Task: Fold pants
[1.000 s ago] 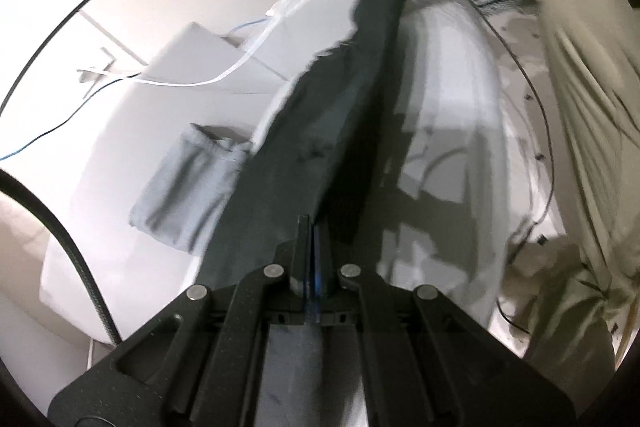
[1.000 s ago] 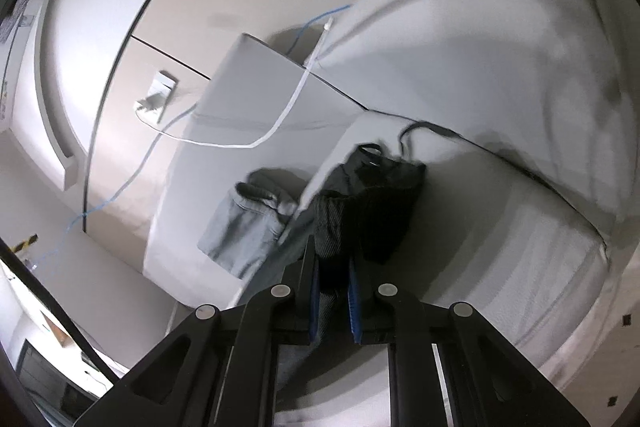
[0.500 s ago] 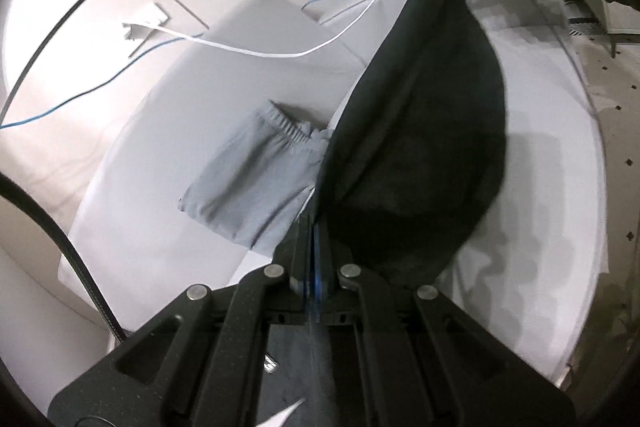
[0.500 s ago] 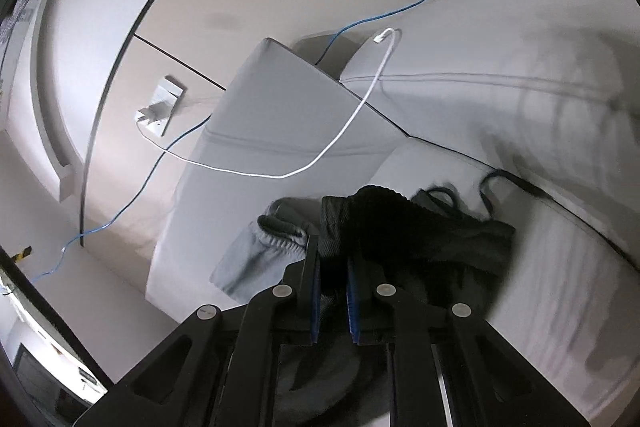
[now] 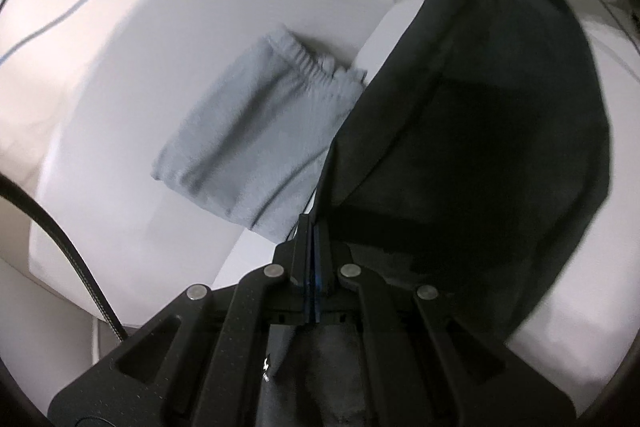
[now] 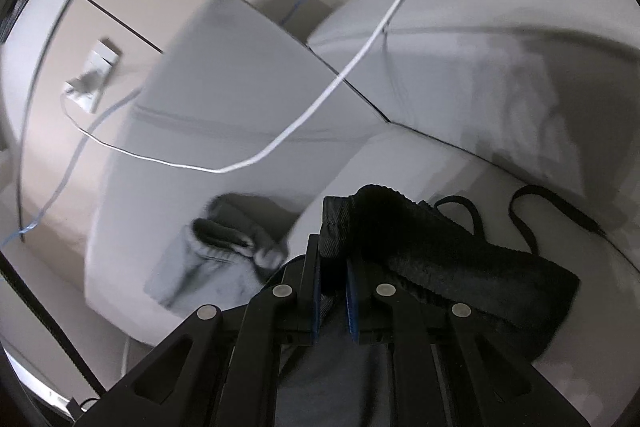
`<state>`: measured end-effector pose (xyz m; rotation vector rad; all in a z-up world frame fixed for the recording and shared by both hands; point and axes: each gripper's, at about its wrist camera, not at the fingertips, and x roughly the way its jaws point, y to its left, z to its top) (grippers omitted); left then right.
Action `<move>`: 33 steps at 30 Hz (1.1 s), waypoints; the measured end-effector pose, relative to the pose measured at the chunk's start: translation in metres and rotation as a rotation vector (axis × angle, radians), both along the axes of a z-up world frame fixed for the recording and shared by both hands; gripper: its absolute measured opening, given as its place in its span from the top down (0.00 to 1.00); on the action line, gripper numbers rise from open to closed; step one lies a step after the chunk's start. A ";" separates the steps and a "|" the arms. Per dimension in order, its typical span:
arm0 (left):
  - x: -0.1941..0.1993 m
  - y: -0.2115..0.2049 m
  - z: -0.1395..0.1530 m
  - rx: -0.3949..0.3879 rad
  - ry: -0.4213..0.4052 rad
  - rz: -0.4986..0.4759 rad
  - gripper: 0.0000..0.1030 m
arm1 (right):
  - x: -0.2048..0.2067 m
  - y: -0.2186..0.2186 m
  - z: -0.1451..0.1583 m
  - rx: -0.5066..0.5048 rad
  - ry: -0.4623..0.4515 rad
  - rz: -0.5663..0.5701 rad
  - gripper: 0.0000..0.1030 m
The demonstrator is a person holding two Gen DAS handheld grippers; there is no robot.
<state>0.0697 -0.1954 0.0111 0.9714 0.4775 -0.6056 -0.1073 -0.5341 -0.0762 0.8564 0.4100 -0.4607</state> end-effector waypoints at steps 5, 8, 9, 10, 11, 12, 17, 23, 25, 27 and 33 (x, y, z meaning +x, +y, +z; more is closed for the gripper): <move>0.034 -0.011 -0.029 0.024 0.063 0.046 1.00 | 0.034 -0.013 -0.021 -0.014 0.080 -0.002 0.90; 0.048 -0.020 -0.053 0.040 0.098 0.071 1.00 | 0.053 -0.021 -0.035 -0.012 0.122 0.001 0.90; 0.052 -0.022 -0.059 0.044 0.104 0.079 1.00 | 0.059 -0.023 -0.040 -0.017 0.140 0.000 0.90; 0.055 -0.024 -0.065 0.046 0.118 0.089 1.00 | 0.064 -0.024 -0.043 -0.017 0.155 0.001 0.90; 0.060 -0.026 -0.071 0.048 0.134 0.101 1.00 | 0.068 -0.025 -0.049 -0.014 0.173 0.002 0.90; 0.065 -0.025 -0.078 0.045 0.149 0.113 1.00 | 0.069 -0.029 -0.054 -0.013 0.192 0.002 0.90; 0.086 -0.018 -0.113 0.008 0.239 0.202 0.82 | 0.083 -0.036 -0.073 -0.009 0.252 -0.015 0.85; 0.080 0.037 -0.065 -0.319 0.294 0.275 0.15 | 0.068 -0.027 -0.059 -0.029 0.230 -0.049 0.34; 0.069 0.066 -0.039 -0.407 0.284 0.284 0.15 | 0.055 -0.023 -0.043 -0.076 0.194 -0.074 0.21; 0.054 0.091 -0.015 -0.457 0.251 0.271 0.15 | 0.043 -0.016 -0.021 -0.135 0.136 -0.080 0.20; -0.031 0.186 0.077 -0.505 -0.018 0.206 0.15 | 0.025 0.018 0.049 -0.274 0.035 0.000 0.19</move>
